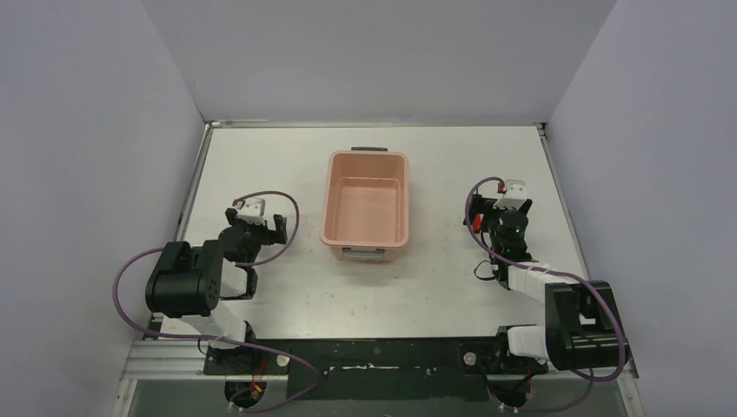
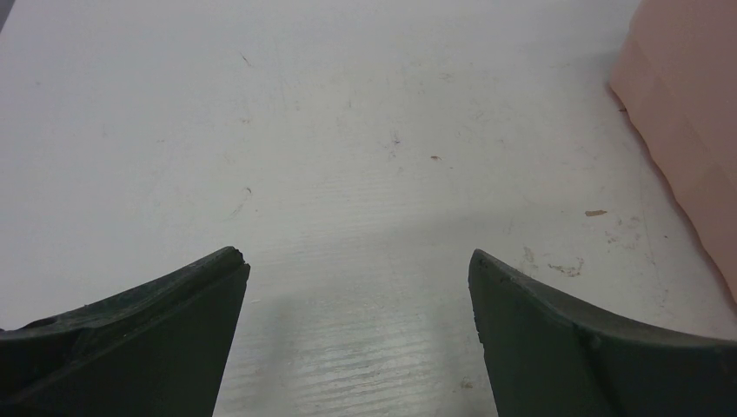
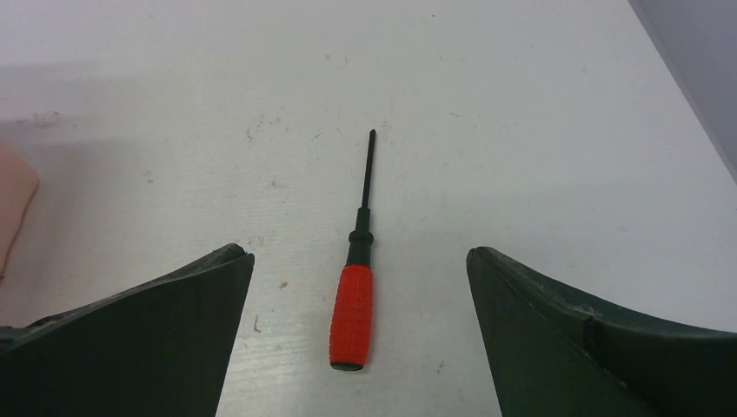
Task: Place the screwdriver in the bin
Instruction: Pick up the screwdriver from the center of the board.
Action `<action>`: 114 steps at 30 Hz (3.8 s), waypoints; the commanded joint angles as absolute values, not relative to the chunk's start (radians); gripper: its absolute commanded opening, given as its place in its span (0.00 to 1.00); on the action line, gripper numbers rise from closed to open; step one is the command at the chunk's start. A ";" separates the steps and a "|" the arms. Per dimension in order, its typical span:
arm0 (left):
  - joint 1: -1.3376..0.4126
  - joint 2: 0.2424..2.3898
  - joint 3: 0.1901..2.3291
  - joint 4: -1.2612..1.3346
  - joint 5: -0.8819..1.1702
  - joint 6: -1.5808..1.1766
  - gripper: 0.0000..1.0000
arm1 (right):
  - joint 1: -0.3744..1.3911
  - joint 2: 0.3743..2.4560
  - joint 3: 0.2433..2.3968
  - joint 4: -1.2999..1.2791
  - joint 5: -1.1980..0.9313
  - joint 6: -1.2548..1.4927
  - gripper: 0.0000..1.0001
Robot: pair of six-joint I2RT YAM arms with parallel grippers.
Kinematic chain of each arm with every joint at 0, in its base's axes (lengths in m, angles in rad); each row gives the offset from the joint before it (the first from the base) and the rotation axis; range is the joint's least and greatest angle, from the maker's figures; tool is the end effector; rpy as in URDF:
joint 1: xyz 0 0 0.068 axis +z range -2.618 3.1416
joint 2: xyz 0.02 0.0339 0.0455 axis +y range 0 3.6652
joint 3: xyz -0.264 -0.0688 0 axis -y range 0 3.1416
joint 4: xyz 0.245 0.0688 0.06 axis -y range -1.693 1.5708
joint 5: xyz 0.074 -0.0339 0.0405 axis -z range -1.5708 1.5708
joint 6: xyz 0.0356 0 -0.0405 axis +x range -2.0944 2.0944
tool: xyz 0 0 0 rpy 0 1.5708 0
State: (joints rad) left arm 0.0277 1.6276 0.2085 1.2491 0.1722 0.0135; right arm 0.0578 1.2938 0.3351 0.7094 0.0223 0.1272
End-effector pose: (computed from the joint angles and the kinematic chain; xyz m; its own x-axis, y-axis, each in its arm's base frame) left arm 0.2389 0.0005 0.1255 -0.1672 0.0087 -0.9859 0.1438 0.9895 -0.0157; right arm 0.2435 0.0133 0.1744 -0.2489 0.1126 -0.9620 -0.0046 0.9931 0.1175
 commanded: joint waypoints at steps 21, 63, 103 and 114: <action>0.026 1.619 0.221 1.292 0.178 0.016 0.97 | 0.054 1.260 0.712 0.261 0.050 0.191 1.00; 0.026 1.619 0.222 1.292 0.178 0.017 0.97 | 0.002 1.552 1.312 -0.579 -0.098 0.160 1.00; 0.027 1.620 0.221 1.292 0.178 0.017 0.97 | 0.002 1.824 1.254 -0.532 -0.045 0.198 0.22; 0.027 1.620 0.221 1.291 0.178 0.016 0.97 | 0.005 1.656 1.362 -0.659 -0.033 0.186 0.22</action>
State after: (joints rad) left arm 0.0277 1.6276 0.2085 1.2491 0.1722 0.0135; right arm 0.0063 1.7908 1.2720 -0.6174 -0.0666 0.1944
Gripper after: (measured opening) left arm 0.971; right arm 0.251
